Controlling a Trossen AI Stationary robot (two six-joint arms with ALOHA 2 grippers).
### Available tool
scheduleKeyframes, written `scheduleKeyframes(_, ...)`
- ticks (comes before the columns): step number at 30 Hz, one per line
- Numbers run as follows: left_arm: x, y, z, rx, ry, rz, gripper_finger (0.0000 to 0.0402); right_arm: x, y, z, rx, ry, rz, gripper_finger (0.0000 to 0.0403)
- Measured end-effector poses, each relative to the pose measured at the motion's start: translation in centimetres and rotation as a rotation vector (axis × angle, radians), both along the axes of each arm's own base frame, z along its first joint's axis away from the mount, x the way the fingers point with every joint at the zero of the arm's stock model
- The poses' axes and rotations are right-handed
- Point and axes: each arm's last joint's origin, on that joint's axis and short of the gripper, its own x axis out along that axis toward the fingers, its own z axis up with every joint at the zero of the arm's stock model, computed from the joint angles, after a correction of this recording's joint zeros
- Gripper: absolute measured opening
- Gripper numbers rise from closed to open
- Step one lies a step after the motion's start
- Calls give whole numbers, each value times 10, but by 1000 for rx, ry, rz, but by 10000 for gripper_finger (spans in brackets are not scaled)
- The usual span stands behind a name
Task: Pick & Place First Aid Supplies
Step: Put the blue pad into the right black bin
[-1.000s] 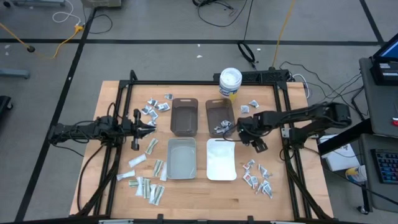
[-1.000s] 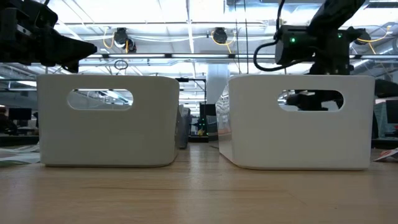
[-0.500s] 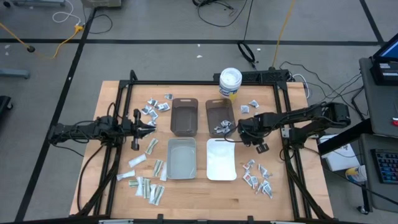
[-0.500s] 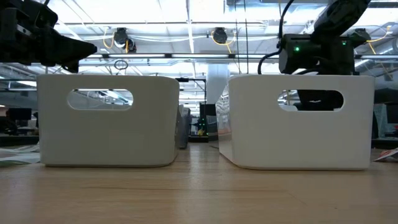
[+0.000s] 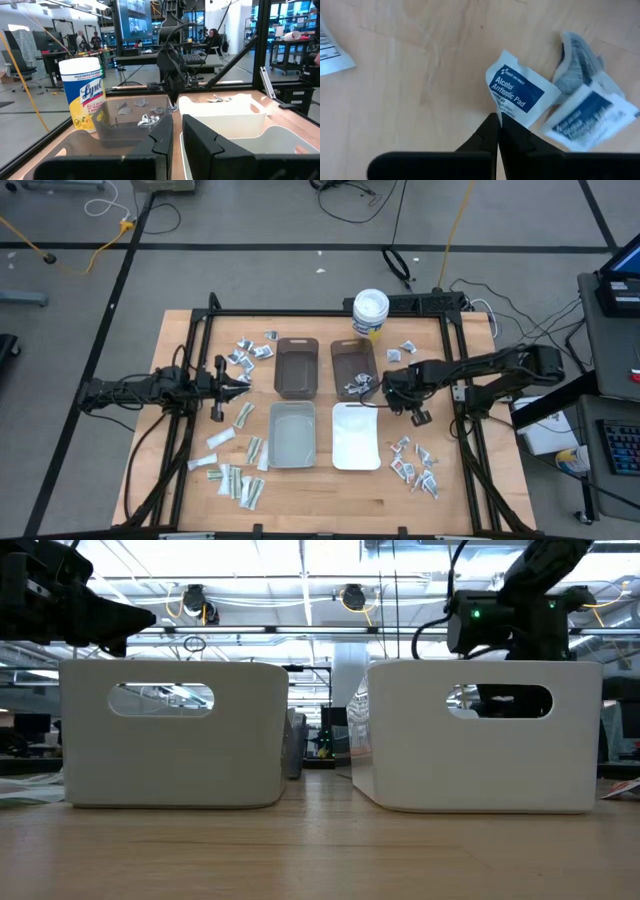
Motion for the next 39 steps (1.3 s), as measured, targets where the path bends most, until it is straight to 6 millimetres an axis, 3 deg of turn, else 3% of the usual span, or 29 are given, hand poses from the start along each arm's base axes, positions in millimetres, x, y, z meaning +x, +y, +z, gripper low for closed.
scheduleKeyframes(20,0,0,0,0,0,0,47,9,-1,109,13,64,-285,0)
scheduleKeyframes(25,0,0,0,0,0,0,47,21,-5,113,14,23,-288,0)
scheduleKeyframes(39,0,0,0,0,0,0,47,94,-38,113,7,-1,-215,0)
